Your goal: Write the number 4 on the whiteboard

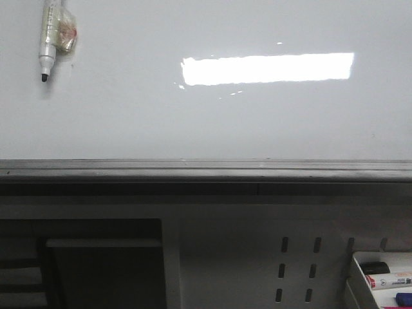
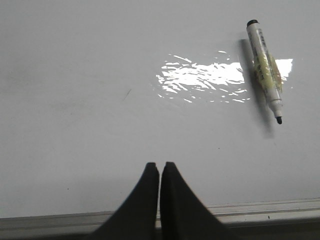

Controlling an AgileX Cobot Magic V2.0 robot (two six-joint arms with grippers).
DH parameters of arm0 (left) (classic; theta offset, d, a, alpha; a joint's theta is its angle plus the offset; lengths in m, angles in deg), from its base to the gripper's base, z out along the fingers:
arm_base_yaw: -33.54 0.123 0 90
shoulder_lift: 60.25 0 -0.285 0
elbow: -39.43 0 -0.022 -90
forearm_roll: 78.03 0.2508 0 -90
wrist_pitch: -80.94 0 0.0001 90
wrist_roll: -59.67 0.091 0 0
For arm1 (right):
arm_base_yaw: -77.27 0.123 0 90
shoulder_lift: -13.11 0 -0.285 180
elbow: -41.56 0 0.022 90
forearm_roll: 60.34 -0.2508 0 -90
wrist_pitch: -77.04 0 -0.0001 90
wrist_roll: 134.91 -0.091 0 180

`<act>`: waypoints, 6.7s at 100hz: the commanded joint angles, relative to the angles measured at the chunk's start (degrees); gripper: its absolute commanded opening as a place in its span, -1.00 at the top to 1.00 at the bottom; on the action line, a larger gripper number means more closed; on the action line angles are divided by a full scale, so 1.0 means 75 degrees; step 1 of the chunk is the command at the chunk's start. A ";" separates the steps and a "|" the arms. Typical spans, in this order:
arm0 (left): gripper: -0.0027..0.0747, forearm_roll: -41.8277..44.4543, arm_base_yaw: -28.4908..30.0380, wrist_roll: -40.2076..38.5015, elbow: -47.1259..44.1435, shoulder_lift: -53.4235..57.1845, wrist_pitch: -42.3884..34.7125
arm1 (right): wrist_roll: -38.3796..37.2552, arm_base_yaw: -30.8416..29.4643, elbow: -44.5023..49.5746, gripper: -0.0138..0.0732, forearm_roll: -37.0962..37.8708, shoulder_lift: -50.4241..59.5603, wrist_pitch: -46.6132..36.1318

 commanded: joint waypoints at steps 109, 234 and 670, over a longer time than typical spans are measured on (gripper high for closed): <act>0.98 -0.0011 0.0020 -0.0068 -0.0206 0.0204 -0.0593 | 0.0004 -0.0033 0.0165 0.83 -0.1031 0.0166 -0.0661; 0.98 -0.0622 0.0020 0.0003 0.3761 -0.2347 0.2718 | 0.0021 -0.0033 -0.4029 0.83 -0.2124 -0.3511 0.2493; 0.98 -0.4364 -0.3540 0.7962 0.7982 -0.9034 0.6595 | 0.7053 0.0764 -0.8057 -0.15 -0.6684 -0.7809 0.7768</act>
